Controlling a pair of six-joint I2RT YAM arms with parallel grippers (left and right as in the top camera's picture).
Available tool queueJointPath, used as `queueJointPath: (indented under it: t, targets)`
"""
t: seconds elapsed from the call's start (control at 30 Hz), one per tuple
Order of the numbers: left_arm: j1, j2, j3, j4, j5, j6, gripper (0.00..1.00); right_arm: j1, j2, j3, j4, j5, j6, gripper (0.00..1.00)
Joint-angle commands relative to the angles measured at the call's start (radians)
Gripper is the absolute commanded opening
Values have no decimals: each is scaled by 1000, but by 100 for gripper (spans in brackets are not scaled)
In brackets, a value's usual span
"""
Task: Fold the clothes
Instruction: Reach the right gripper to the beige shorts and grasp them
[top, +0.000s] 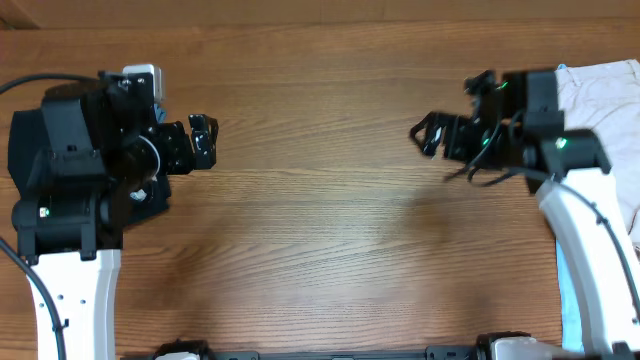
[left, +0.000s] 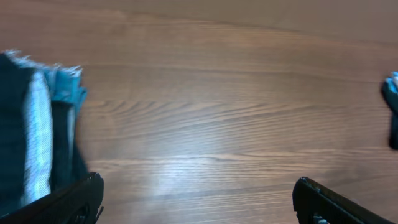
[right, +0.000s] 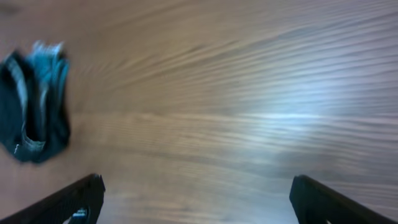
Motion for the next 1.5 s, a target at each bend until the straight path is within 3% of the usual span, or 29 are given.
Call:
queueJointPath:
  t: [0.0,0.3,0.47,0.83,0.93,1.07,1.13,1.2,1.47]
  targets:
    - [-6,33,33,30,67,28,100,-173,85,167,-63,137,79,100]
    - [-7,116,33,7,72,10,100,-622,258,248,27,305,185,97]
    - [-7,133,33,14,71,5,100,-777,384,247,172,140,203,93]
    - [-7,138,33,22,71,4,94,-671,613,246,280,214,199,85]
    - [-8,138,33,27,71,-5,91,-632,650,246,290,324,204,84]
    - [-9,138,33,31,71,-30,91,-594,673,245,301,460,208,73]
    - [-9,138,33,31,71,-30,91,-587,673,245,309,478,207,59]
    - [-9,138,33,32,71,-30,90,-587,673,245,307,477,209,52]
    - [-8,138,33,53,71,-30,91,-587,674,208,316,477,212,49]
